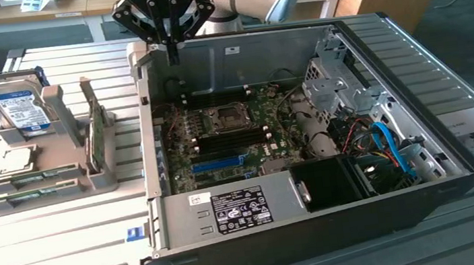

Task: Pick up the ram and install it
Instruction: 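Reach for the ram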

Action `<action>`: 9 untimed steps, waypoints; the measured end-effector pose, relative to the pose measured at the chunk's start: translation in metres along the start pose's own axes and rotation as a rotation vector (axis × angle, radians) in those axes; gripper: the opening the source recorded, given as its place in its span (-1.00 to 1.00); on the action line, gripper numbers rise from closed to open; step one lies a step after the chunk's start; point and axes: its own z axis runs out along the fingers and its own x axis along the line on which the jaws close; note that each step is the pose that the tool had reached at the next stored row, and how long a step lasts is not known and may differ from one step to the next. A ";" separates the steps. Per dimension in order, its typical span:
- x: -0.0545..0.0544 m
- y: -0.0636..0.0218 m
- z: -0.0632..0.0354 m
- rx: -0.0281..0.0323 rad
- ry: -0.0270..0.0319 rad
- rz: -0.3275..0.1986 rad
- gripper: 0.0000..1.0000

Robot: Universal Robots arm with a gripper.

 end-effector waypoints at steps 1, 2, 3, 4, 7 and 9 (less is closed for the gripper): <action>0.002 0.0003 -0.0001 0.0001 0.0001 0.000 -0.80; 0.004 0.0007 -0.0001 0.0000 0.0001 0.000 -0.80; 0.006 0.0011 -0.0001 0.0000 0.0000 0.000 -0.80; 0.008 0.0015 -0.0002 0.0001 0.0001 0.000 -0.80; 0.014 0.0024 -0.0003 0.0001 0.0001 0.000 -0.80; 0.017 0.0030 -0.0003 0.0001 0.0001 0.000 -0.80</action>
